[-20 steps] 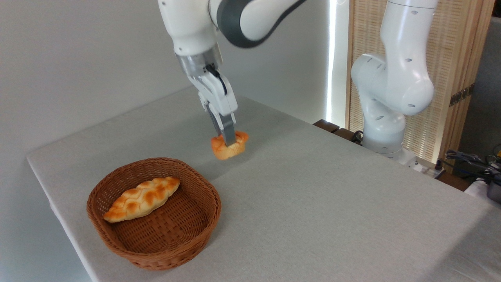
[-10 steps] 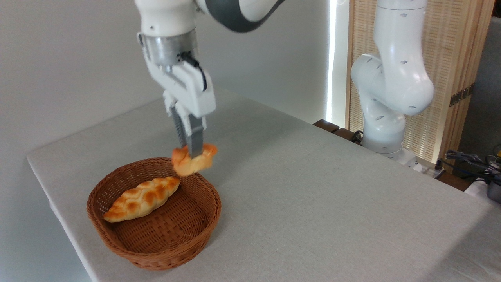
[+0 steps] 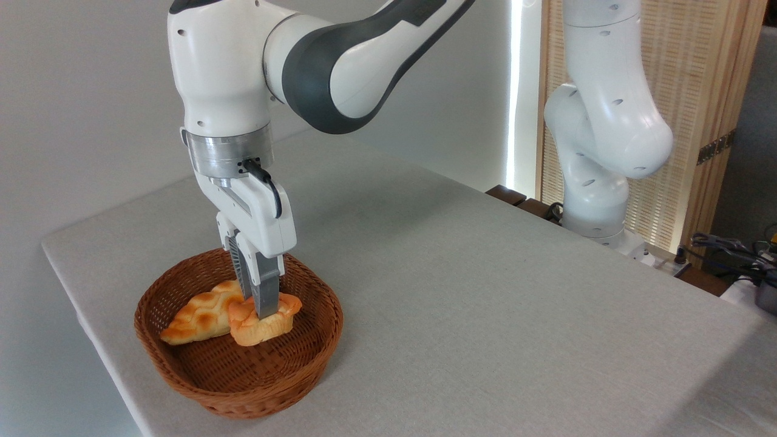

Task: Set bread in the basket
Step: 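Lower the bun into the basket beside the long roll and release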

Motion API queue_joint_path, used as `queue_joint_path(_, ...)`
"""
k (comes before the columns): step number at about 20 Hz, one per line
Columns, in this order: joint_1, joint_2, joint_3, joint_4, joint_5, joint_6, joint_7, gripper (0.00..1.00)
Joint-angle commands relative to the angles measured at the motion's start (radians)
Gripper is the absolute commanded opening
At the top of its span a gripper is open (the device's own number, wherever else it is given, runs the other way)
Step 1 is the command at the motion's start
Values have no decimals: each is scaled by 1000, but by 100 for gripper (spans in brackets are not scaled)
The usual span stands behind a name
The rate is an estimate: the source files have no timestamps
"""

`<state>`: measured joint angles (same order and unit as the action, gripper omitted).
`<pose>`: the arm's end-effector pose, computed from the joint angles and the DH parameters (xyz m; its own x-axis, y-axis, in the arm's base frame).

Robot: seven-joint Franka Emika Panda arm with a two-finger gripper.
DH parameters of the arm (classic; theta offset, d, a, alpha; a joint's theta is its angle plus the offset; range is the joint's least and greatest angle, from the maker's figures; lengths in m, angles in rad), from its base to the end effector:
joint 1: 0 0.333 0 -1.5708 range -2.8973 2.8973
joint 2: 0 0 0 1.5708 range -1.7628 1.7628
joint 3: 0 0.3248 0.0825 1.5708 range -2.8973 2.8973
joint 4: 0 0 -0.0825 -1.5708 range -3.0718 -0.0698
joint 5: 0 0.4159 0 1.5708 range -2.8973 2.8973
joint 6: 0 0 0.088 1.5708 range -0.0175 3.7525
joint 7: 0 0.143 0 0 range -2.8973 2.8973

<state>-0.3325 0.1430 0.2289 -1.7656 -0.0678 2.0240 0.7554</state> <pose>0.6465 -0.0787 0.4531 0.6633 -0.7405 0.1082 -0.7393 -0.6708 -0.0583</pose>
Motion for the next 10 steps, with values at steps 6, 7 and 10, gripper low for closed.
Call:
queue_joint_path(6, -3, -2, 6, 9, 14, 1, 9, 100)
queue_joint_path(7, -3, -2, 6, 9, 14, 1, 9, 100)
queue_joint_path(10, -3, -8, 7, 14, 13, 1, -4, 100)
